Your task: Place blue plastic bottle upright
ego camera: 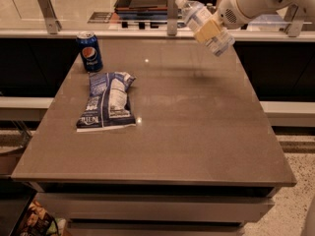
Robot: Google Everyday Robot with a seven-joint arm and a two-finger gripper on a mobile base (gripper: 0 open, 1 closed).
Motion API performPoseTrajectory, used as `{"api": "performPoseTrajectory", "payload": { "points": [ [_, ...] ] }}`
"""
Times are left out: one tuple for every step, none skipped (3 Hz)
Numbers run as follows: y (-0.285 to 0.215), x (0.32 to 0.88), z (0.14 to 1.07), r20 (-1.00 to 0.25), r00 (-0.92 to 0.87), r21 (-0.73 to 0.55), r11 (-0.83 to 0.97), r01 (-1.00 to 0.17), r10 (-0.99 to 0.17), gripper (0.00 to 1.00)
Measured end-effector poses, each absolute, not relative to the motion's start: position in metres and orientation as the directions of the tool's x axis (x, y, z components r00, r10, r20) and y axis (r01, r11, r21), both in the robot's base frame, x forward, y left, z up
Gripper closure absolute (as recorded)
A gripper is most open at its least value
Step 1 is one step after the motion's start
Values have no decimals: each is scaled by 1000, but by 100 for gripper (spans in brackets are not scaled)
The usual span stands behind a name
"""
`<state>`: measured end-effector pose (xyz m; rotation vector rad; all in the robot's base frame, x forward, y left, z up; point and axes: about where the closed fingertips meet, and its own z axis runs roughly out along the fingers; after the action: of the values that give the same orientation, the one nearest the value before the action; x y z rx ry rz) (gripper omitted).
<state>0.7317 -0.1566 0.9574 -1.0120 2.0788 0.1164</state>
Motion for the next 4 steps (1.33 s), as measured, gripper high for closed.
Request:
{"api": "performPoseTrajectory", "payload": {
  "points": [
    [-154,732,966,-744,-285,-252,648,-719,-604,100],
    [-150,735,970,-789,-212,-252,618,-745,-577,100],
    [-147,736,968,-836,-147,-244,597,-764,-529,100],
    [-143,737,965,-872,-97,-237,587,-774,-479,100]
  ]
}}
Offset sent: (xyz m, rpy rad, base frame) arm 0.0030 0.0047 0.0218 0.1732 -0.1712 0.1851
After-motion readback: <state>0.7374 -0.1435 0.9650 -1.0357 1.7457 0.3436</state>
